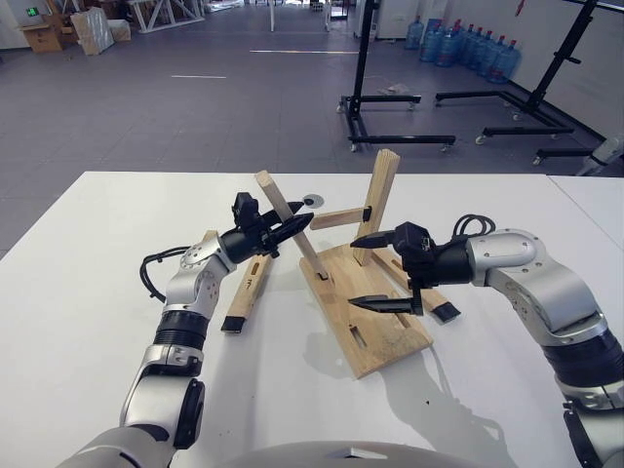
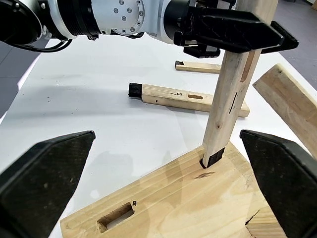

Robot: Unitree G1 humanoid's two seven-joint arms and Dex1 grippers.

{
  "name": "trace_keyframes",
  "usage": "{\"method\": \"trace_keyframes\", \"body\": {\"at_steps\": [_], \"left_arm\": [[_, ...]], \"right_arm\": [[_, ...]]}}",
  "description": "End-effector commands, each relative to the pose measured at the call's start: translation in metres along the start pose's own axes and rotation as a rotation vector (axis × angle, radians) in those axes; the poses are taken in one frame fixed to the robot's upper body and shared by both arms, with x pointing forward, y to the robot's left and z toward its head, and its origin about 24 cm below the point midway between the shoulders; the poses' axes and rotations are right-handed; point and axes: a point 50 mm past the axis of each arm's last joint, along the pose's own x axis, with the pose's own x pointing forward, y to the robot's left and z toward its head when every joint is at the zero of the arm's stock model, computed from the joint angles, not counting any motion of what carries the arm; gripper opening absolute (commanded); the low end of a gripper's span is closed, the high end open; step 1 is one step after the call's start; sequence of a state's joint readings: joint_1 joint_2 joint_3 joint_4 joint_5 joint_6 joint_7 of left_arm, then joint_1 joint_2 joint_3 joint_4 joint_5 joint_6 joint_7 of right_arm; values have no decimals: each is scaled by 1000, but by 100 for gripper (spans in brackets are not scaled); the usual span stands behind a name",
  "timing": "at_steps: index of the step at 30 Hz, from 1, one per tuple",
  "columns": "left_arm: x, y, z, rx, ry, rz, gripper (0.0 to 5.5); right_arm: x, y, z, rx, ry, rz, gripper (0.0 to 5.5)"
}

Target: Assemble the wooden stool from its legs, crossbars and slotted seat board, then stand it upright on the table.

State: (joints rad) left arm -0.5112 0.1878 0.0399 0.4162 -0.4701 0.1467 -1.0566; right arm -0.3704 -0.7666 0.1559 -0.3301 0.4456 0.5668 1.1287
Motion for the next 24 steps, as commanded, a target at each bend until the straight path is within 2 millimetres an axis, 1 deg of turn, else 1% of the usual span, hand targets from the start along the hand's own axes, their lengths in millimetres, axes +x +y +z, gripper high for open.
{"method": "trace_keyframes", "body": {"at_steps": [1,5,9,18,24], "left_arm": [[-3,2,-2,6,47,8,202],[-2,-1,-5,-30,57,-10,202],[-2,0,3,-30,52,-15,202],[-5,-5,1,-12,95,-25,202],[-11,-2,3,20,127,-5,202]], "right_arm": [[2,1,3,-2,-8,8,540],[3,1,3,-1,-9,11,540],[3,2,3,1,-11,13,540],[4,3,2,4,-14,10,540],[5,4,1,8,-16,10,540]]}}
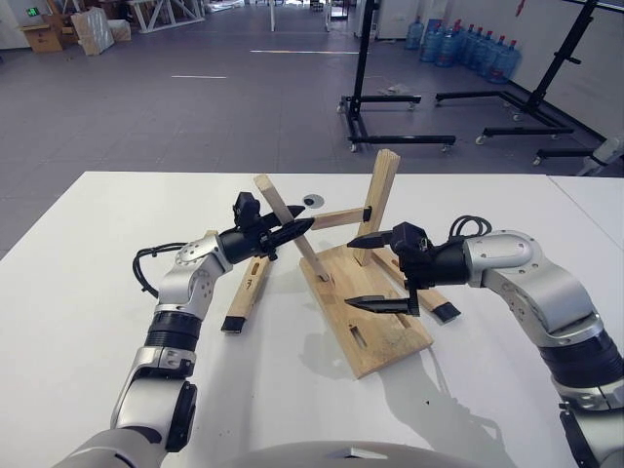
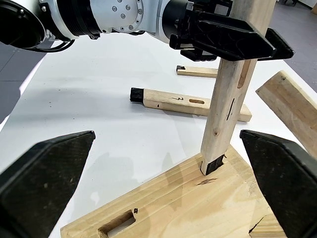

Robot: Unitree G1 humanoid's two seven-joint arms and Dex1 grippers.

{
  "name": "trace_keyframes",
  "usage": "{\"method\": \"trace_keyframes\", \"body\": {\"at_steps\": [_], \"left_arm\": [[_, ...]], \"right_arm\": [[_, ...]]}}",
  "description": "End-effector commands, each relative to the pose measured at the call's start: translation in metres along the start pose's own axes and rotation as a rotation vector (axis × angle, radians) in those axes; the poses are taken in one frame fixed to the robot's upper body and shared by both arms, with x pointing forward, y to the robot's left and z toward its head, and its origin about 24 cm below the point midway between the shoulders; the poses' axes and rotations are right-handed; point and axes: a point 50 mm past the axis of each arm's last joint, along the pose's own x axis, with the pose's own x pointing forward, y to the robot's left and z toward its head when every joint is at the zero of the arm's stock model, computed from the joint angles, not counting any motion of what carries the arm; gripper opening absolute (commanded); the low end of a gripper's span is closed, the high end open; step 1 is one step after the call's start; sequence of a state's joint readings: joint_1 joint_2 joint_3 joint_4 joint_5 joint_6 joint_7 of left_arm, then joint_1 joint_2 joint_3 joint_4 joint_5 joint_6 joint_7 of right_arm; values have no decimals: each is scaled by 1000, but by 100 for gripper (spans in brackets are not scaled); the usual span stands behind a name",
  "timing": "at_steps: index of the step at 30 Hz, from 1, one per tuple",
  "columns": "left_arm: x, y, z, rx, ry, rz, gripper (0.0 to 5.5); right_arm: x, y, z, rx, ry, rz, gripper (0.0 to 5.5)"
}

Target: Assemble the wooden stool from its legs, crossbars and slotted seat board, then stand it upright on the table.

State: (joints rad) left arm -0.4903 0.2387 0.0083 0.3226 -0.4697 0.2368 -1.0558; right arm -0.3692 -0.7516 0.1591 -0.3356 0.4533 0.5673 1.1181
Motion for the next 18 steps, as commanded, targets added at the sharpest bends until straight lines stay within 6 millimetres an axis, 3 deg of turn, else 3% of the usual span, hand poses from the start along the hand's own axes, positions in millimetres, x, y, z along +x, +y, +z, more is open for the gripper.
{"method": "trace_keyframes", "body": {"at_steps": [1,18], "left_arm": [[-8,3,-4,12,57,27,202],[-7,0,13,8,61,-13,202]], "right_arm": [[1,3,-1,7,3,7,540],[4,4,-2,14,-3,2,540]]}}
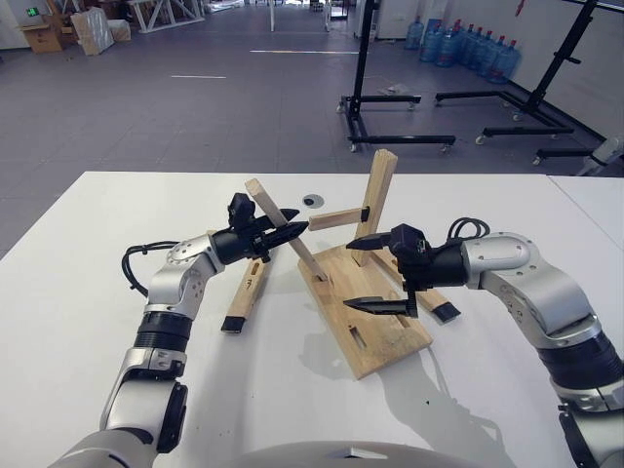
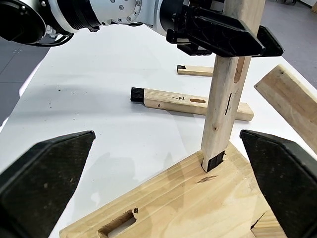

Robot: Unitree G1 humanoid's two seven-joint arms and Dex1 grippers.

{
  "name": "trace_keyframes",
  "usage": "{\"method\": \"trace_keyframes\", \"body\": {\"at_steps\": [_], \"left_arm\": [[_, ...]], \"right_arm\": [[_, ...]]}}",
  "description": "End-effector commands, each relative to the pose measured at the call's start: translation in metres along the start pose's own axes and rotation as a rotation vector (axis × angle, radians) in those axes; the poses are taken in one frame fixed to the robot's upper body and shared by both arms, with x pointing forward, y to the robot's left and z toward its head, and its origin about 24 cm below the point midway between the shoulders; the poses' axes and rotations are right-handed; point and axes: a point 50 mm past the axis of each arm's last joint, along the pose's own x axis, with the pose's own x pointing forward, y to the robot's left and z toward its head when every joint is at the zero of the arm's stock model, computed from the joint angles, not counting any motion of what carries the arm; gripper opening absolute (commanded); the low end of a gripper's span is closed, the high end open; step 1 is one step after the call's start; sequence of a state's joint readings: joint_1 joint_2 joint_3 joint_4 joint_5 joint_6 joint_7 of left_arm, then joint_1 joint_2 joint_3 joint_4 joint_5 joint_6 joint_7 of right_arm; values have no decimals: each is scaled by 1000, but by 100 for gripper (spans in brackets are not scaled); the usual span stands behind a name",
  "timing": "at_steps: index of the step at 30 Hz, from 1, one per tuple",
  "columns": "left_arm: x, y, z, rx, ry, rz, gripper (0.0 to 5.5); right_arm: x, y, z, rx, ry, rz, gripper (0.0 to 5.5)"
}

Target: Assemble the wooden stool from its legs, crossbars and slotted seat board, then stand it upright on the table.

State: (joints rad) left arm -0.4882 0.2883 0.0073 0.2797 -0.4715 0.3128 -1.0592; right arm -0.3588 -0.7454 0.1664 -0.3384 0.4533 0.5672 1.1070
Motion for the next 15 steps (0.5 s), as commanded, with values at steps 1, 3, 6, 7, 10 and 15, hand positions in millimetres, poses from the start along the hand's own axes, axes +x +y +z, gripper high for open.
{"method": "trace_keyframes", "body": {"at_steps": [1,3,6,7,10,15], "left_arm": [[0,-2,7,15,5,-17,202],[0,-2,8,19,10,-21,202],[0,-2,10,28,15,-20,202],[0,-2,11,32,14,-17,202],[1,-1,11,40,20,-12,202],[1,1,2,29,36,4,202]], "right_arm": [[2,2,0,4,-2,2,540],[2,2,0,4,-2,3,540],[2,2,0,5,-3,3,540],[3,2,0,5,-3,3,540],[3,2,0,7,-4,1,540],[3,3,0,9,-5,1,540]]}}
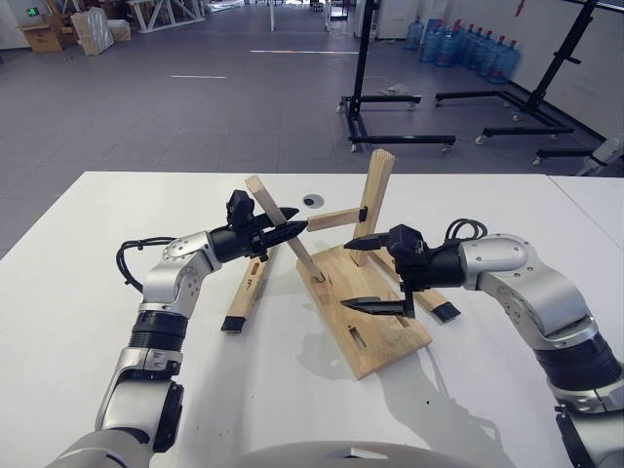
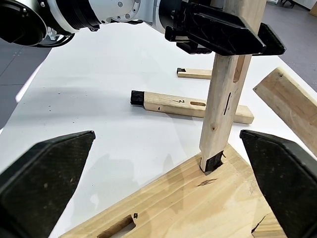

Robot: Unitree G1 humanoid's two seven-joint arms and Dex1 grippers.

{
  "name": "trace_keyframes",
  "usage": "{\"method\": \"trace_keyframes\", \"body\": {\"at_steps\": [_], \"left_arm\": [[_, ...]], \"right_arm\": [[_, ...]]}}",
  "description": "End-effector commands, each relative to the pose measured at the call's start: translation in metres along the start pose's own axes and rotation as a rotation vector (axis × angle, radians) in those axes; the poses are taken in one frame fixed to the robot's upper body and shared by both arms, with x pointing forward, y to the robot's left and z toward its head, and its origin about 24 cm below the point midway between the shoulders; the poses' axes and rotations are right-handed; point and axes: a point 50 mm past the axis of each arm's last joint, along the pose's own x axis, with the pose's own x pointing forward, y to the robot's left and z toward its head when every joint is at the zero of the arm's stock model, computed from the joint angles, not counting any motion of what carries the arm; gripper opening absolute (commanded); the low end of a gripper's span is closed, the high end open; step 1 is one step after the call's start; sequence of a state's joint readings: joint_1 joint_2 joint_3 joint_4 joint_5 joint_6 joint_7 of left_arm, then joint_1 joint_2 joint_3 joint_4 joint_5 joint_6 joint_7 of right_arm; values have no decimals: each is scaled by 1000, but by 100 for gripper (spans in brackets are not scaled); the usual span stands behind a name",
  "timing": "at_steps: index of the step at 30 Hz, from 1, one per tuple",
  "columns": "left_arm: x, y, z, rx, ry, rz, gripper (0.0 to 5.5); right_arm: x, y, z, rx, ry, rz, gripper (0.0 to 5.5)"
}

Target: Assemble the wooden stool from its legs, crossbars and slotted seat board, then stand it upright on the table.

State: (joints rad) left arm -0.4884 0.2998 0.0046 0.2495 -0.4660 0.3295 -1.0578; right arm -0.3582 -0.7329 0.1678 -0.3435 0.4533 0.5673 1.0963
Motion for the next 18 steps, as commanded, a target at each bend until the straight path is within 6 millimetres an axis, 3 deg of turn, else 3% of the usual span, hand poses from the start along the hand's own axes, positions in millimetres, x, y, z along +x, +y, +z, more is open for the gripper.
{"method": "trace_keyframes", "body": {"at_steps": [1,18], "left_arm": [[1,2,-3,6,20,12,202],[0,7,-6,28,133,22,202]], "right_arm": [[1,2,-1,11,7,5,540],[2,5,-2,17,4,6,540]]}}
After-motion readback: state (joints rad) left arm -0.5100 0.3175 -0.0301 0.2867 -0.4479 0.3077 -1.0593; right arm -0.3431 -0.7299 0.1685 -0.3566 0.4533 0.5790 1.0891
